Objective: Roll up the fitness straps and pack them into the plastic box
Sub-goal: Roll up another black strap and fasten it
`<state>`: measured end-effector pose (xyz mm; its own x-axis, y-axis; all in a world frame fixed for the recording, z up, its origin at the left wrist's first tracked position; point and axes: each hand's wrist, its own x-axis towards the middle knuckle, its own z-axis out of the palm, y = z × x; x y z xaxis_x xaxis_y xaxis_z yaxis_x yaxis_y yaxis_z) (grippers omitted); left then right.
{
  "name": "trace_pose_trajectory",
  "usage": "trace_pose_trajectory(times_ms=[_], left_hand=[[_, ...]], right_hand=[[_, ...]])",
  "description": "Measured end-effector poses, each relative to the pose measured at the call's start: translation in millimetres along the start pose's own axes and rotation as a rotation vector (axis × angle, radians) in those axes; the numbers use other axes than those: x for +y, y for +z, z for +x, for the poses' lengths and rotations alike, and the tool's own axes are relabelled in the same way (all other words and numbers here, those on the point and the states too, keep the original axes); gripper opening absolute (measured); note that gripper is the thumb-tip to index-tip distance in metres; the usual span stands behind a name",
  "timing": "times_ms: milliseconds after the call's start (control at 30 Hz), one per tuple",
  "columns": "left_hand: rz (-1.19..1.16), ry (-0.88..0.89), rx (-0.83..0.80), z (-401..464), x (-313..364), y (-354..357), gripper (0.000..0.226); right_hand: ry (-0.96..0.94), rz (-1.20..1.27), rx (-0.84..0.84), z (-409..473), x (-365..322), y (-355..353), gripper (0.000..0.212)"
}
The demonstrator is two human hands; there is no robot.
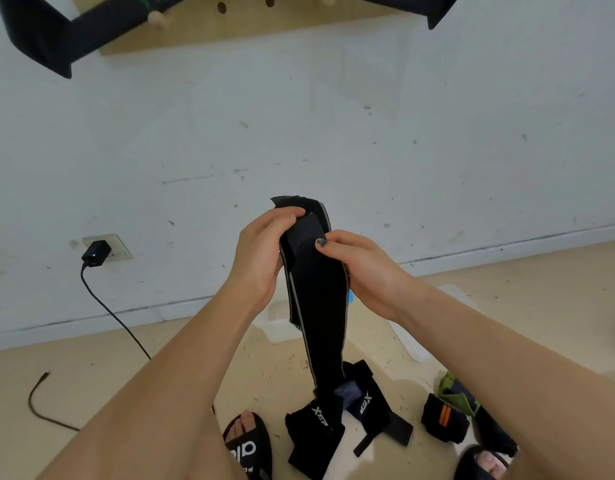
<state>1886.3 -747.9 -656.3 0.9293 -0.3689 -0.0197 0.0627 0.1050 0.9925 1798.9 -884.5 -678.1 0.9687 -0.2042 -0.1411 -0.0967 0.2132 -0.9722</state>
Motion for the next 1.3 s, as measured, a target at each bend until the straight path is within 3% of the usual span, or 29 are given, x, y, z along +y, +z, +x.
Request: trace_pose_trajectory(times_ms=[1300], left_hand=[[0.082, 0.068, -0.032, -1.6, -2.8, 0.2, 0.038]], right_hand=[[0.003, 0.013, 0.056, 2.1, 4.1, 2.3, 0.022]])
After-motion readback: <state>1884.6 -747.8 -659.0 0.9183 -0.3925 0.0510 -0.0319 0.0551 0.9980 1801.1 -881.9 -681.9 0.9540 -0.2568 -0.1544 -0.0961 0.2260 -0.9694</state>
